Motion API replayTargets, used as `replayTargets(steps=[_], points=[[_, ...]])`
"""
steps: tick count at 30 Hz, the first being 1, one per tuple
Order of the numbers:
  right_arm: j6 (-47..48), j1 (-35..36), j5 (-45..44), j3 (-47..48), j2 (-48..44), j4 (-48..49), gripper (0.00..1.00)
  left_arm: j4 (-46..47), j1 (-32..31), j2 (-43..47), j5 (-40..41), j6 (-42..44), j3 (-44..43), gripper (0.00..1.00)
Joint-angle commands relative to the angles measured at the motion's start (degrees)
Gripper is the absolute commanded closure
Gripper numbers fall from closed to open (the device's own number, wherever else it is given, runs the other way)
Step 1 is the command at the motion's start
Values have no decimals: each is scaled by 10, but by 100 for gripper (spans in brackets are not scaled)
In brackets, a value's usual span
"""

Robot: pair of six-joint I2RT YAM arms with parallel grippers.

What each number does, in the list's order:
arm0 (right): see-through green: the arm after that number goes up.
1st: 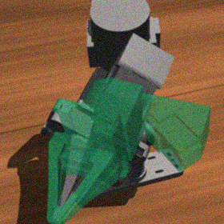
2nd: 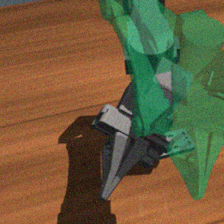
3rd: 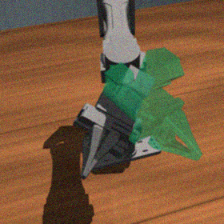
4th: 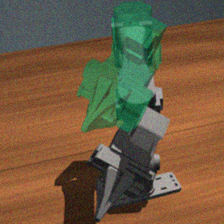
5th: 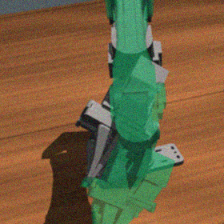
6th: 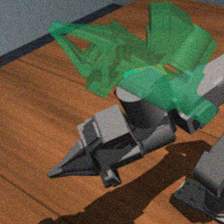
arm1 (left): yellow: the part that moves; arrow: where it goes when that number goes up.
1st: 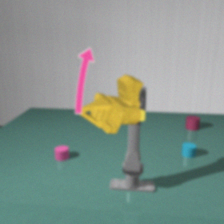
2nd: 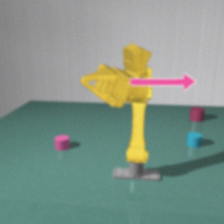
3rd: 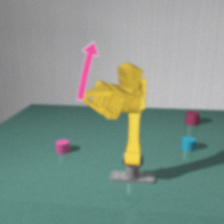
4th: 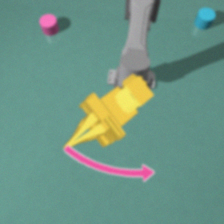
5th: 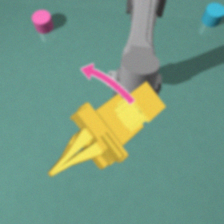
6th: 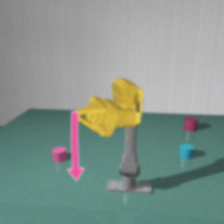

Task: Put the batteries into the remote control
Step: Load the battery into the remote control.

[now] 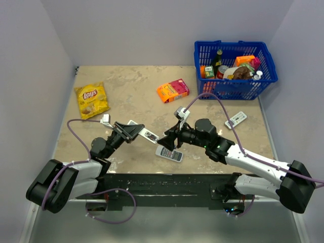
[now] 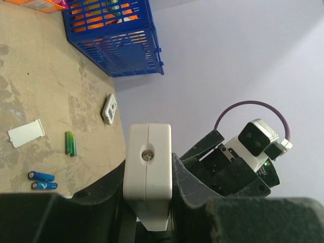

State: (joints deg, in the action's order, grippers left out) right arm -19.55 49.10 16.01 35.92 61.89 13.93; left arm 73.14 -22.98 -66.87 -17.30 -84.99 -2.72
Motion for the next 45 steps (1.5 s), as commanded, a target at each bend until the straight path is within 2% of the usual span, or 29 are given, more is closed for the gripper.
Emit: replayTargets(steps=[1,45], points=[[-4,-1,-9,20,3,22,34,115,-5,-4,-2,-14,16,100],[-6,-1,-23,4,23,30,34,139,-19,3,-6,-34,12,100]])
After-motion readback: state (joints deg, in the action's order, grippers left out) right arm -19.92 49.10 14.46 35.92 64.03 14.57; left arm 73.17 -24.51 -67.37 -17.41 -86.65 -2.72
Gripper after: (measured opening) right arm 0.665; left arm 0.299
